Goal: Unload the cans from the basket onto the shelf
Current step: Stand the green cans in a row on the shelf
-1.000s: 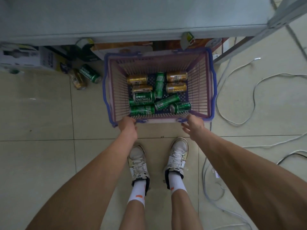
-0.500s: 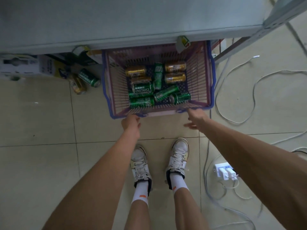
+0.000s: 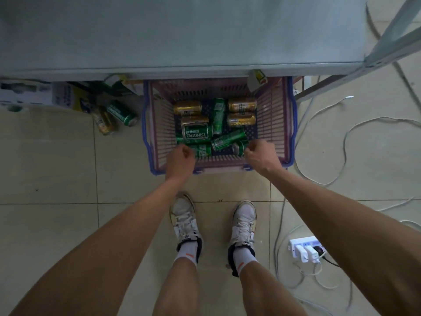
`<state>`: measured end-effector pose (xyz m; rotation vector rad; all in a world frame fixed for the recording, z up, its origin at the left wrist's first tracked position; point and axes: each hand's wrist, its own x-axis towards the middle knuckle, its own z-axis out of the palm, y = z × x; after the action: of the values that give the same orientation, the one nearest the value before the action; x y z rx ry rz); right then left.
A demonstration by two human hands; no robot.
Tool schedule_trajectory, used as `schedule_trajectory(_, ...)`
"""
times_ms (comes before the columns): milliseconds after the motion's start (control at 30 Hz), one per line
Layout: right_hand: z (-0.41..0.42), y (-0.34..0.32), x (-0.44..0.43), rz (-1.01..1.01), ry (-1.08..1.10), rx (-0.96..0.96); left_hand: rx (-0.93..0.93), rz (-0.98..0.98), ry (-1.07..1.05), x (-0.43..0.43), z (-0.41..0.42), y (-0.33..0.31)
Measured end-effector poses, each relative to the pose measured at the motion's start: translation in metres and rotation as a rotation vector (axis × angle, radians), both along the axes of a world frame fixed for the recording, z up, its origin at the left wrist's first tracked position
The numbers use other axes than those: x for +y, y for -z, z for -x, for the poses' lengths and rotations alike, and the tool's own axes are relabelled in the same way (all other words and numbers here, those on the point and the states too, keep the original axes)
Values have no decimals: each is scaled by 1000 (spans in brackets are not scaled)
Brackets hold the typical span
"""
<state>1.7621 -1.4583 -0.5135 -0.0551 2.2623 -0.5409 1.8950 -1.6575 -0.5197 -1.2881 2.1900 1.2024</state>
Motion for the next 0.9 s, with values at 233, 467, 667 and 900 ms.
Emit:
schedule_trajectory(233,12,75,-48,-181,-428,-71,-182,-22,328,-18,28,73)
schedule_trajectory(467,30,157,-57,-193,-749,87,-292,62,880,-27,35,137)
schedule_trajectory(667,65,180,-75,-329,-953,-82,-281,198,1173,-38,43,162)
schedule_trajectory(900,47,210,-84,-444,-1245,73,-338,255,1464,-16,77,178)
